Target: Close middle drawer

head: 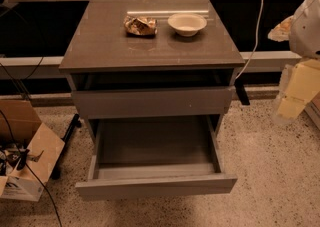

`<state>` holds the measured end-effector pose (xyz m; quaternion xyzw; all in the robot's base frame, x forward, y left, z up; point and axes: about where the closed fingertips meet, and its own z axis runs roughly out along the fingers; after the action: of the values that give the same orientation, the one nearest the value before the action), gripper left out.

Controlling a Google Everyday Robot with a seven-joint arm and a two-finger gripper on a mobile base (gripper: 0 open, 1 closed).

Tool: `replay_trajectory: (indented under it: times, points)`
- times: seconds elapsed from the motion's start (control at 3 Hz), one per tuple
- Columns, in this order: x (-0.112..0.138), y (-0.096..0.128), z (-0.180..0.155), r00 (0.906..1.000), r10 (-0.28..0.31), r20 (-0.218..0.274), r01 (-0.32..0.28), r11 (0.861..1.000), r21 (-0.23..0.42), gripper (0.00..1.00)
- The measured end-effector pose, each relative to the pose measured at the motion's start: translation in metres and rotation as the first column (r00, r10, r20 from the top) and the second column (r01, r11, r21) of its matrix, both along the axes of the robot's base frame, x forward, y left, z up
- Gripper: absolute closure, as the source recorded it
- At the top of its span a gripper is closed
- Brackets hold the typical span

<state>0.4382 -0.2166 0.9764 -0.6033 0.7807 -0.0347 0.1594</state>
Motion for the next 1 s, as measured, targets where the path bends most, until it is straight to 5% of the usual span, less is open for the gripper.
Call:
replay_trajectory:
  times: [0.33,0.67,1.0]
  points:
    - [0.0,0.0,0.0,1.0,0.0,0.0,0.0,1.0,0.0,0.0]
    - [0.001,0.001,0.001,0.9999,0.003,0.012,-0.003,1.0,0.001,0.19]
    - [0.002,0.007,-0.033,0.9996,0.028,0.002,-0.028,0.999,0.024,0.42]
